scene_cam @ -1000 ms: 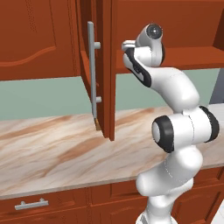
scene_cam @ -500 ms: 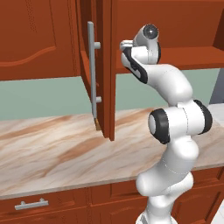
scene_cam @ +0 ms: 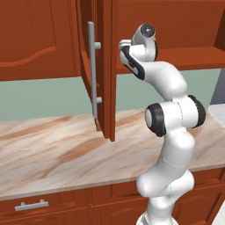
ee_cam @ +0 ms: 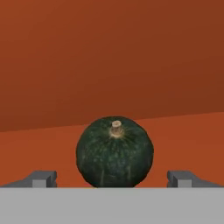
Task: Pick the squashs from the cabinet and place them in one bowl. Pick the carrot from the sink and place it in the other bowl.
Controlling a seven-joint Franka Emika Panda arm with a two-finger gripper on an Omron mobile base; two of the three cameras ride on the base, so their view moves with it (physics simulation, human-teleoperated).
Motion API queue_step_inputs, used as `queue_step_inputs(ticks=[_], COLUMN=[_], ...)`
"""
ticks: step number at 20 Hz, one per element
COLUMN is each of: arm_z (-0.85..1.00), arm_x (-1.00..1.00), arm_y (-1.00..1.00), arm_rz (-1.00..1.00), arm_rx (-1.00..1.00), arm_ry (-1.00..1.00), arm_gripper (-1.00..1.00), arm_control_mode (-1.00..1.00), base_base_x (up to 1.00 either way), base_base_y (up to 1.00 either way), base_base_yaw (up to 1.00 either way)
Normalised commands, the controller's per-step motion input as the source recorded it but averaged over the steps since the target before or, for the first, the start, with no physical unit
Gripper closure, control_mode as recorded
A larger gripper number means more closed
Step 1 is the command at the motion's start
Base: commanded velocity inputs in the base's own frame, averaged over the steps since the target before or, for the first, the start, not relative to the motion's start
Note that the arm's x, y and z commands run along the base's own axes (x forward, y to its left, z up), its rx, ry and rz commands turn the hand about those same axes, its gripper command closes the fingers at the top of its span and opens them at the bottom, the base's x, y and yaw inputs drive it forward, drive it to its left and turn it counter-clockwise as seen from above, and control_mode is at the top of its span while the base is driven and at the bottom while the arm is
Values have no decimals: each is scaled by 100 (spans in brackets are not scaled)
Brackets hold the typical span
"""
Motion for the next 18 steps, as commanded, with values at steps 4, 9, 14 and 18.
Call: queue_step_inputs(ticks=[4,9,14,18], arm_z=[-2,-1,-5,-7], arm_x=[26,26,19,8], arm_y=[0,0,-1,-2], arm_rz=[0,0,0,0], arm_rx=[0,0,0,0], arm_ry=[8,4,0,0], arm_gripper=[-100,-100,-100,-100], arm_control_mode=[-100,-100,-100,-100], base_base_x=[0,0,0,0], base_base_y=[0,0,0,0], base_base_yaw=[0,0,0,0])
